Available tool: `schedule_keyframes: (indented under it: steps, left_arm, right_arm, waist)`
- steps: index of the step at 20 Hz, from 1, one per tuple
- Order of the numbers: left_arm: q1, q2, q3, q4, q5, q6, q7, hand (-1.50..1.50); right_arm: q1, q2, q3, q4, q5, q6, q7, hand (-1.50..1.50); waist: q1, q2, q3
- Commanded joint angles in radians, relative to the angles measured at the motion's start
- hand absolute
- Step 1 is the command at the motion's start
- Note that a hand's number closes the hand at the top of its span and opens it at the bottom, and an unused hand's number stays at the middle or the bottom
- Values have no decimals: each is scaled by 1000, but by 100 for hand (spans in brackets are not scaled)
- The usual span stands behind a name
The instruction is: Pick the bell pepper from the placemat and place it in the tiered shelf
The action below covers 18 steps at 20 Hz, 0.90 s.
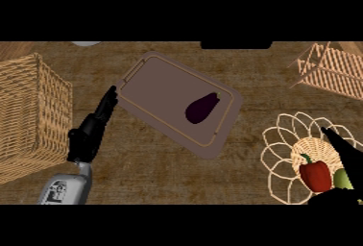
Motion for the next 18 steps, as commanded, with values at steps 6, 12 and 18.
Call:
schedule_keyframes:
  steps: [6, 12, 18]
  left_arm:
    - [9, -58, -20, -10, -60, 31, 15, 0]
    - [-20, -25, 29, 0, -28, -18, 19, 0]
    - [-25, -27, 43, 25, -33, -31, -4, 0]
  right_arm:
    - [26, 47, 23, 51, 77, -29, -65, -150]
    - [59, -3, 24, 103, 93, 10, -155, 150]
    - [36, 7, 52, 82, 179, -49, -191, 150]
  waist:
    - [-1, 0, 0]
    - [-2, 0, 0]
    - [-2, 0, 0]
